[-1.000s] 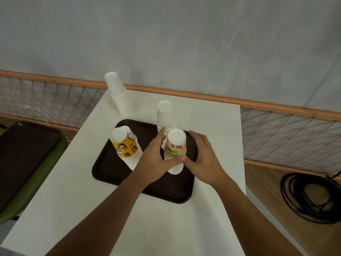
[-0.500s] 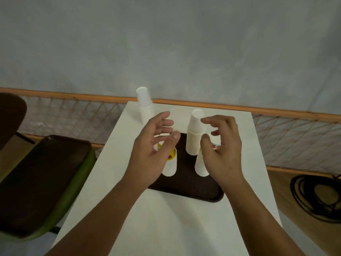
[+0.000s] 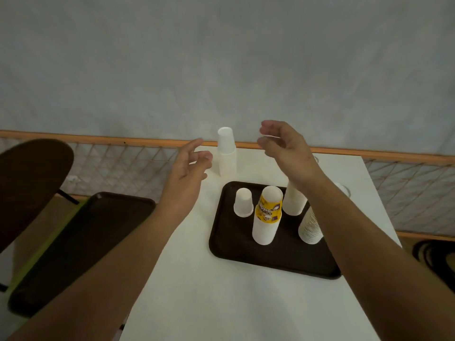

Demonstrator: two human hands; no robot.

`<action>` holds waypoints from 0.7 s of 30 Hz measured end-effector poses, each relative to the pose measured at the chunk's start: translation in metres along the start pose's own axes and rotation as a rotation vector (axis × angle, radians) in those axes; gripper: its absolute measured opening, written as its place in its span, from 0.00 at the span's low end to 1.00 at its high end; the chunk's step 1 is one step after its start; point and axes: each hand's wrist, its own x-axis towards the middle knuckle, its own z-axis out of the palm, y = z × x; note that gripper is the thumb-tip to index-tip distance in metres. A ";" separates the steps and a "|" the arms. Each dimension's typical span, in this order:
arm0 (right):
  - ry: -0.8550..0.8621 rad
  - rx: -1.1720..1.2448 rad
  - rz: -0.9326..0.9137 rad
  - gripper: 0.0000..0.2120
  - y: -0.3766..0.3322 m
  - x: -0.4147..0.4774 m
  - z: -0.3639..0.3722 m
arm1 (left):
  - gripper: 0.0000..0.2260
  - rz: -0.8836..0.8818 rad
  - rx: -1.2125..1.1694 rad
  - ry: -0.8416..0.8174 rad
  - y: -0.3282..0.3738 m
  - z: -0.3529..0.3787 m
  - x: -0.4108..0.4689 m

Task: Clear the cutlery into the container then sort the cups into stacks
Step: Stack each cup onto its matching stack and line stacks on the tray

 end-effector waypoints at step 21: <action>-0.495 -0.311 0.670 0.44 0.200 0.212 0.101 | 0.44 -0.450 0.183 -0.157 -0.216 0.079 0.213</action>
